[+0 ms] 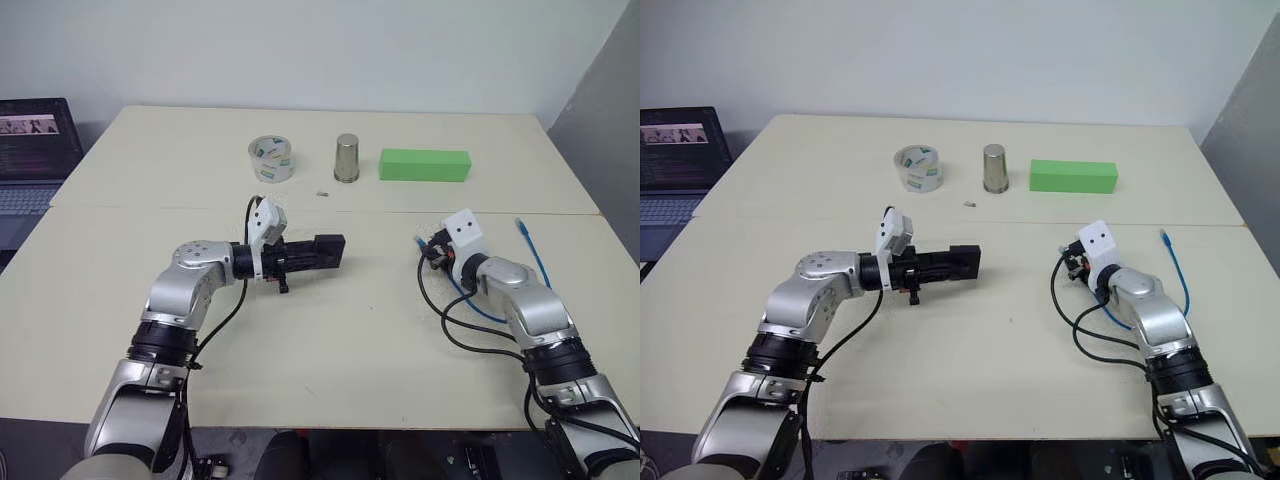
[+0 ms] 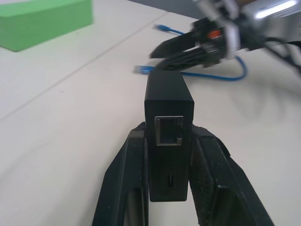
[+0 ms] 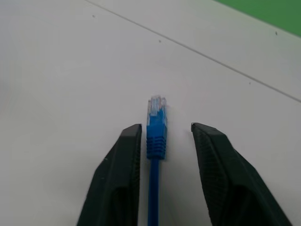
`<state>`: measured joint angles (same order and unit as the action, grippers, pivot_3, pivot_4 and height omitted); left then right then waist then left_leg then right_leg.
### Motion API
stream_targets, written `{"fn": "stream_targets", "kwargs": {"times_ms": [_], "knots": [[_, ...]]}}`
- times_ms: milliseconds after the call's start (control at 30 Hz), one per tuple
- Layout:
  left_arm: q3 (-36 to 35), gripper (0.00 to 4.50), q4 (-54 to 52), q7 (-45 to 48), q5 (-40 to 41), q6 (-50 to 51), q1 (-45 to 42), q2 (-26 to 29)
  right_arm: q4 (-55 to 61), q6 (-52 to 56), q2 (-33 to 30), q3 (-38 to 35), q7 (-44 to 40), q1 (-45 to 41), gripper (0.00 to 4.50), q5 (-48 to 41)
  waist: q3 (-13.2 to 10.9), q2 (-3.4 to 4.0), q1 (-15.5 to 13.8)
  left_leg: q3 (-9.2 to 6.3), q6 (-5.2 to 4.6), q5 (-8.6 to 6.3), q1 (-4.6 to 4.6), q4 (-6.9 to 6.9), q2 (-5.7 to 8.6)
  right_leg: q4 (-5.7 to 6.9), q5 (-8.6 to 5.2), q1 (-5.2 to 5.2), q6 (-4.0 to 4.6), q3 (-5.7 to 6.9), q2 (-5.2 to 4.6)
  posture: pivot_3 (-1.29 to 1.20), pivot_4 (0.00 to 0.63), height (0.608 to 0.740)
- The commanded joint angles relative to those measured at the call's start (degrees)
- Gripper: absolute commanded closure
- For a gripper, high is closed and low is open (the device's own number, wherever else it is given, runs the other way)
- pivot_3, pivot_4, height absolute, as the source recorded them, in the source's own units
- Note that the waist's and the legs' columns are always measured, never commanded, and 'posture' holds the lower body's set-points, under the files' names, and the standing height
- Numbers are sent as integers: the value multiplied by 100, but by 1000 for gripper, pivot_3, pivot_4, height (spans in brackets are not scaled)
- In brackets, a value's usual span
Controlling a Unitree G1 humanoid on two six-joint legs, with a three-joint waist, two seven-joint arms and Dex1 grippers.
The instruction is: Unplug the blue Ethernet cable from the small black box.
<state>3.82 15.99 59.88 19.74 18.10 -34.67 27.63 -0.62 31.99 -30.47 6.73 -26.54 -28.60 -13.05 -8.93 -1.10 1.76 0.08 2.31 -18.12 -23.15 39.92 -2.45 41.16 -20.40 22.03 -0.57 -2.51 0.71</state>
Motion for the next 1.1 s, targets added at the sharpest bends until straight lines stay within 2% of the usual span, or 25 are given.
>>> {"fn": "stream_targets", "kwargs": {"times_ms": [33,133,333,533,600,667,700,733,767,900,1100], "knots": [[-452,3719,377,-1113,-411,-916,31,-269,1426,236,-419,-200,-1007,241,1660,-704,0,0,-10,0,0,0,0,0,1,0,0,0,0,-1,-1,0,150,740],[-677,3719,887,-1725,-581,-1475,-1,-482,2323,579,-590,-187,-1543,435,1018,-1326,1,-1,-14,-3,-1,0,-2,2,1,0,0,0,0,2,0,0,150,740],[-896,3719,1969,-2669,-996,-2774,-64,-769,2815,807,-599,73,-1639,457,1018,-1351,4,-8,-19,-7,-1,-1,-2,5,3,0,0,-3,0,6,-1,0,150,740],[-945,3719,2660,-2889,-1080,-3099,-35,-889,2814,824,-613,197,-1618,451,1018,-1204,5,-8,-18,-6,-1,0,-3,6,7,-1,0,-3,0,7,-4,0,150,740],[-965,3016,2723,-2829,-1056,-3087,16,-872,2837,847,-609,196,-1587,465,1000,-1192,5,-8,-17,-6,-1,0,-1,6,6,1,0,-3,0,6,-4,0,150,740],[-970,2740,2706,-2719,-1014,-3026,81,-834,2862,870,-598,198,-1551,482,1000,-1181,5,-8,-16,-6,0,0,2,6,6,4,0,-4,0,6,-4,0,150,740],[-975,2402,2682,-2676,-999,-3010,114,-814,2874,883,-590,199,-1532,491,1000,-1178,5,-8,-16,-6,0,0,2,6,6,4,0,-4,0,7,-4,0,150,740],[-986,2316,2634,-2660,-993,-2966,159,-785,2888,901,-577,200,-1507,503,1000,-1179,5,-8,-16,-6,0,0,2,6,6,4,0,-4,0,7,-4,0,150,740],[-980,1998,2565,-2641,-1011,-2947,215,-752,2908,929,-563,191,-1478,521,1000,-1192,5,-8,-16,-6,0,0,2,6,6,3,0,-4,0,7,-4,0,150,740],[-888,1184,1951,-2548,-1109,-2643,575,-572,2995,1021,-503,111,-1301,645,1000,-1220,6,-7,7,-5,0,0,3,4,3,4,0,-4,0,7,-3,0,150,740],[-785,1184,308,-2055,-1066,-1712,1179,112,3229,1109,-573,-373,-997,1138,1000,-1290,5,-7,-2,-7,0,0,4,2,0,5,0,-4,0,8,-2,0,150,740]]}}
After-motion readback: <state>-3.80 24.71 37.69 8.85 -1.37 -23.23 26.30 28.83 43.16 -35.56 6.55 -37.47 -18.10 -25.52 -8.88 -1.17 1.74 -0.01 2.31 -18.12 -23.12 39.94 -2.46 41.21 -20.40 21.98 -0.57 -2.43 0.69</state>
